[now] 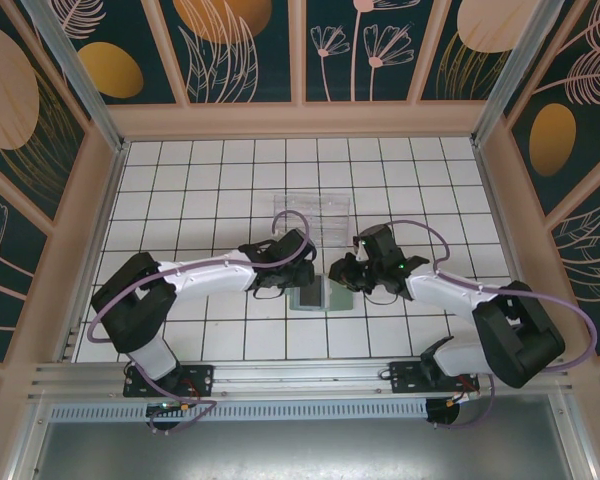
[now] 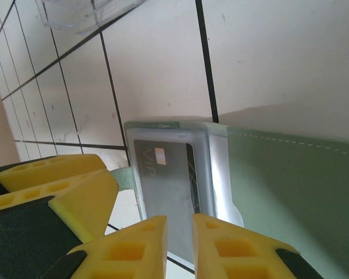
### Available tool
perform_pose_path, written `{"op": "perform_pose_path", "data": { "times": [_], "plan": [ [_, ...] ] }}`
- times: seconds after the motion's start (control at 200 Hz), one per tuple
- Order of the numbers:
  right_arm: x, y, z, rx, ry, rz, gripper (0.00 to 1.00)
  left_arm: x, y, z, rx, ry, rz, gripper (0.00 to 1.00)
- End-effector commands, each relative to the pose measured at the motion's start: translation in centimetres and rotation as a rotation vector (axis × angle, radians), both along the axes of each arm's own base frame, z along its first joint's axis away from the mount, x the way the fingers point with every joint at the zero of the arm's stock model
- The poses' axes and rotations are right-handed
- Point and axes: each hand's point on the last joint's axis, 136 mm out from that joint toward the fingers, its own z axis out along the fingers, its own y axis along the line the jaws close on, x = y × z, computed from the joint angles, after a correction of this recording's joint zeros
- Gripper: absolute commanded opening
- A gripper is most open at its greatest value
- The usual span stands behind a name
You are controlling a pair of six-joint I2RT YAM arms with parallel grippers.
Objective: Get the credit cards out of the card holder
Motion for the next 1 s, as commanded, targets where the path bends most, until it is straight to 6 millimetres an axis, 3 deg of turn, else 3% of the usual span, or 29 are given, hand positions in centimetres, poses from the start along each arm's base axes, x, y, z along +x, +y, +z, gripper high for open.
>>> {"op": "perform_pose_path", "data": {
  "times": [0.0,0.535,0.761,0.836,0.991],
  "plan": [
    [0.1,0.1,-0.7,-0.015,0.007,-0.013,0.19,-0.9,1.4,-1.8,0.047,0.04,0.017,0.41],
    [-0.4,0.6,-1.5,-0.023,0.022,0.036,0.19,-1.8,1.5,-3.6,0.039,0.074,-0.007,0.35],
    [-0.6,1.0,-2.2,-0.034,-0.008,0.11,0.21,-2.2,2.0,-4.2,0.048,0.08,-0.007,0.18],
    [-1.0,1.6,-2.4,-0.007,-0.002,0.146,0.24,-2.5,2.2,-5.3,0.066,0.1,-0.008,0.15],
    [-1.4,2.1,-2.5,0.011,-0.003,0.166,0.26,-2.5,2.1,-5.5,0.064,0.104,-0.01,0.13]
  ]
}}
